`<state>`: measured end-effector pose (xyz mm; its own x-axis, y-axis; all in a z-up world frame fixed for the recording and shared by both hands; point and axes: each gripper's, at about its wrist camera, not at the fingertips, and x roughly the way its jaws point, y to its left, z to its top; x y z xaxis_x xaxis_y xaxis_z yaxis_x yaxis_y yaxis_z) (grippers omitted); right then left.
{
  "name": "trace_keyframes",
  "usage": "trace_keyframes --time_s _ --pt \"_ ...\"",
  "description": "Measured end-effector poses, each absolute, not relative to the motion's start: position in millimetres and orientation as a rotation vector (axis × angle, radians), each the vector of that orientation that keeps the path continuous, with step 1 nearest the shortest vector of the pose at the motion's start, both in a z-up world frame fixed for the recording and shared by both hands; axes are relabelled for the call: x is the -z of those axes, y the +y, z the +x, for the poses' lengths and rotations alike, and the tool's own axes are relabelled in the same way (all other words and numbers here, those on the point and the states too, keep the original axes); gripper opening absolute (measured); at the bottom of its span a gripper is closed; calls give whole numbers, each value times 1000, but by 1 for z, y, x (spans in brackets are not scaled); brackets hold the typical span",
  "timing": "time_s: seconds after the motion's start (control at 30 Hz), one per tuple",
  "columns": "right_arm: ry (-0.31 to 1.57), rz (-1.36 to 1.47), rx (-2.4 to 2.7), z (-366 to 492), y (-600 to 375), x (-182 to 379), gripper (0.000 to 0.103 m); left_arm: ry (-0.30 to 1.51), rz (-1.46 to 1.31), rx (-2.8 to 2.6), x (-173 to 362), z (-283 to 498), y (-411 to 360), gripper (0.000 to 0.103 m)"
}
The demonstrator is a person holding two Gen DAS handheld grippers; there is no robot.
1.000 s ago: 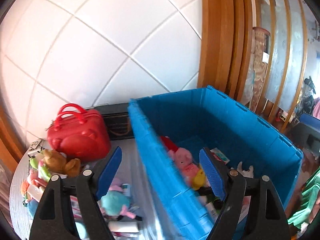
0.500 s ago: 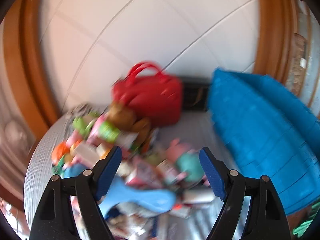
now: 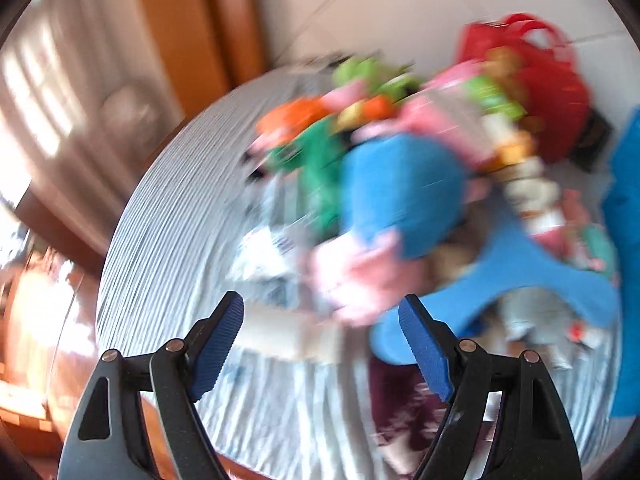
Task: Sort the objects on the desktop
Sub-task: 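Grasp the white bottle with left tool while right tool grasps white paper roll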
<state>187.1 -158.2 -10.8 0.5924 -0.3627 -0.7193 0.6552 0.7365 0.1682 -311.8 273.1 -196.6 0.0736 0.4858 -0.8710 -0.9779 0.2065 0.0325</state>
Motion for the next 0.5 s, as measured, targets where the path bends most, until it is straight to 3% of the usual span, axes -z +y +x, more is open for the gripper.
trace_keyframes --time_s 0.3,0.5 --pt "882 517 597 213 -178 92 103 882 -1118 -1325 281 -366 313 80" --pt "936 546 593 216 -193 119 103 820 -1199 -1351 300 -367 328 85"
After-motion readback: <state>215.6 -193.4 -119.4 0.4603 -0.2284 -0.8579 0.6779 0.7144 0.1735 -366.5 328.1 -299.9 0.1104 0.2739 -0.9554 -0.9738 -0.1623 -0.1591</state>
